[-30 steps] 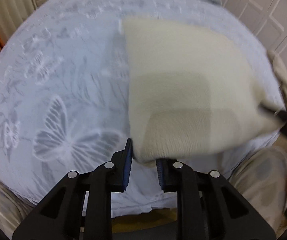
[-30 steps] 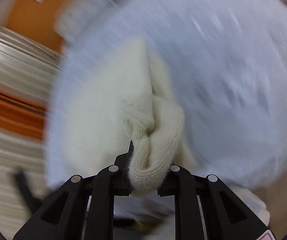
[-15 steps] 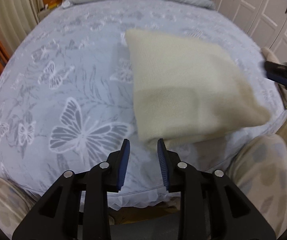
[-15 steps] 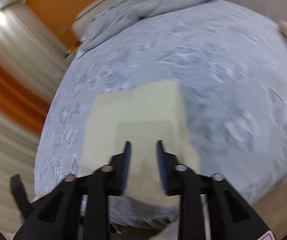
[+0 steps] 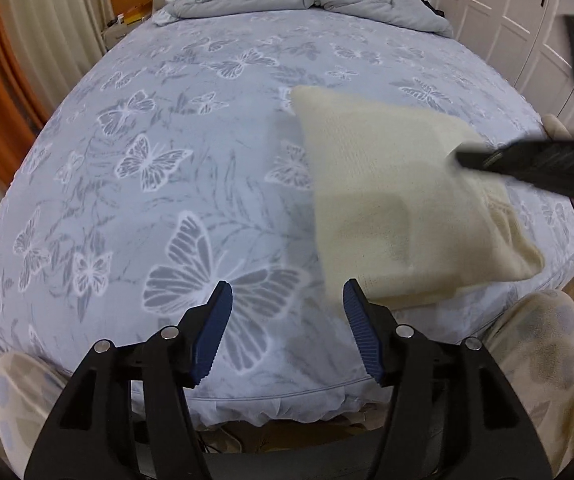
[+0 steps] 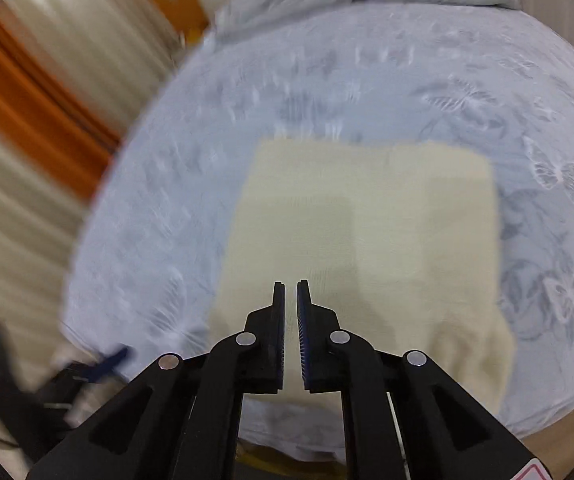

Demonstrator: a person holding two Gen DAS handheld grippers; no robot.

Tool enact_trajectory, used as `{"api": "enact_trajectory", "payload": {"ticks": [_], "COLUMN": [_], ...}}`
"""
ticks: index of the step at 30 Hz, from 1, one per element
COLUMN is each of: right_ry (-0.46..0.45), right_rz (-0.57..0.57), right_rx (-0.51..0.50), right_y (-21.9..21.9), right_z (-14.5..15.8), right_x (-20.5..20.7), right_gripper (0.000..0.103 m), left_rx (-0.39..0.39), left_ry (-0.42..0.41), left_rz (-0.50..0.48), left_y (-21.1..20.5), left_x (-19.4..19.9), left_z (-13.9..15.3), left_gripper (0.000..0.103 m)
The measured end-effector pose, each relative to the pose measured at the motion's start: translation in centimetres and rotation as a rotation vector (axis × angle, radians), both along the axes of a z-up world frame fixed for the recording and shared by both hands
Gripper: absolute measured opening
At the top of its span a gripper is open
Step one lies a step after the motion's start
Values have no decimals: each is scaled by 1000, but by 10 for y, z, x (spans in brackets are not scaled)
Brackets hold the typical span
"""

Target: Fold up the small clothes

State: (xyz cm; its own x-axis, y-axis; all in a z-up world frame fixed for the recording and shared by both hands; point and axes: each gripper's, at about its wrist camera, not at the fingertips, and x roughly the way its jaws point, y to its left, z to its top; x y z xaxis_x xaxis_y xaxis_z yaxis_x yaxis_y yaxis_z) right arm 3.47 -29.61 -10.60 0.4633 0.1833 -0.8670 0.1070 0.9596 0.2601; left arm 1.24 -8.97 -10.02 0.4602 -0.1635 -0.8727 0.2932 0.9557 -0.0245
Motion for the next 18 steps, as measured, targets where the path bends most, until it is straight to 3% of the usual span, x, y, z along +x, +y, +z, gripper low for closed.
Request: {"api": "enact_trajectory", "payload": {"ticks": [2,3,5,8,9,12,13,18], "right_ry": [117,107,107,28,44,175,180,100], "right_rz": [20,17,-14,-4,2,36,24,1], "right_rx": [-98,-109,-94,6,8,-68,-64,50], "right_y": [11,13,16,20,24,32,34,31], "right_z": [-49,-56,-33,-2,-5,-60,-65,-27], "right_x": [13,14,12,4,3,8,8,-3], "right_gripper": [0,0,5,5,5,0,0,7], "left_rx": [10,21,48,60,58,61,61,68], "left_ry": [-9,-15,-22,-17,-16,-2,-2,6], "left_rz": [-3,-2,2,19,24,24,23,25], "left_y": [-1,-2,0,4,6,5,5,7], "left_x": [-1,-2,-1,0,0,3,3,6], "left_z": [3,5,6,7,7,5,5,2], "left_gripper": [56,56,56,57,58,59,59,60]}}
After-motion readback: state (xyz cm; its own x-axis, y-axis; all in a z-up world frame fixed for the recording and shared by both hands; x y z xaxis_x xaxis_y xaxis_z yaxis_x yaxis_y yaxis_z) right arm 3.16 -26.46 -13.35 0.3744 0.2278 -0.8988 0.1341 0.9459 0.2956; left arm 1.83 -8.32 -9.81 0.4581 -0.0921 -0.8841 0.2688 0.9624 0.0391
